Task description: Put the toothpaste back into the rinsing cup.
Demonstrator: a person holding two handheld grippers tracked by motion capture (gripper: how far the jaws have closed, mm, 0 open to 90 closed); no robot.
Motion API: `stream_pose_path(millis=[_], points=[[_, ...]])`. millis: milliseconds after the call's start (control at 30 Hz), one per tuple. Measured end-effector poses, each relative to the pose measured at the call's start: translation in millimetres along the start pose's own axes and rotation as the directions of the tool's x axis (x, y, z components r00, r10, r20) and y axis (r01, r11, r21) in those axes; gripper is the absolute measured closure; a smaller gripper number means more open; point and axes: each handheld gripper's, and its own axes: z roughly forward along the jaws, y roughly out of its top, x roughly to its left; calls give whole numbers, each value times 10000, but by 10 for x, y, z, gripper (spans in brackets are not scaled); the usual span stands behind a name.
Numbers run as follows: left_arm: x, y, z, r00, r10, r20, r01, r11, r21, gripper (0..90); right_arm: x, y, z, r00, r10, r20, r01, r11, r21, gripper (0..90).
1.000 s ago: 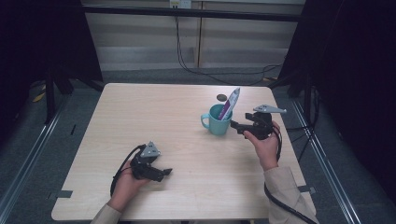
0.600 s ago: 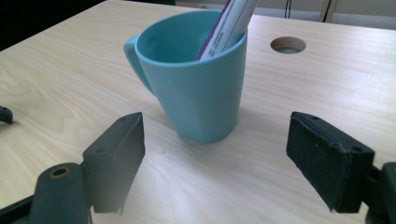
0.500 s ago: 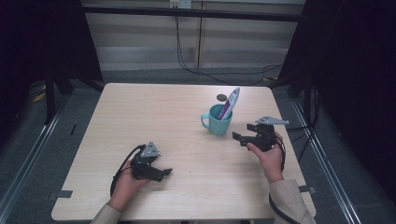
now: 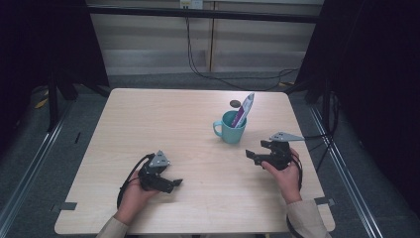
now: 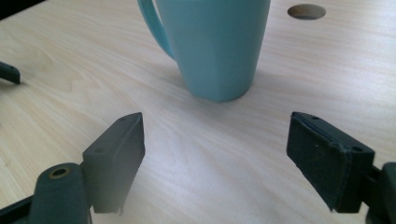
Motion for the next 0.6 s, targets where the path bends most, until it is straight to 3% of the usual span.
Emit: stream_pose_path(millis=[600], points=[[-1,0,-3,10000,7,-1,-7,10000,32,147,121,-271,-15,9993,-368,-74,373,9970,685,188]])
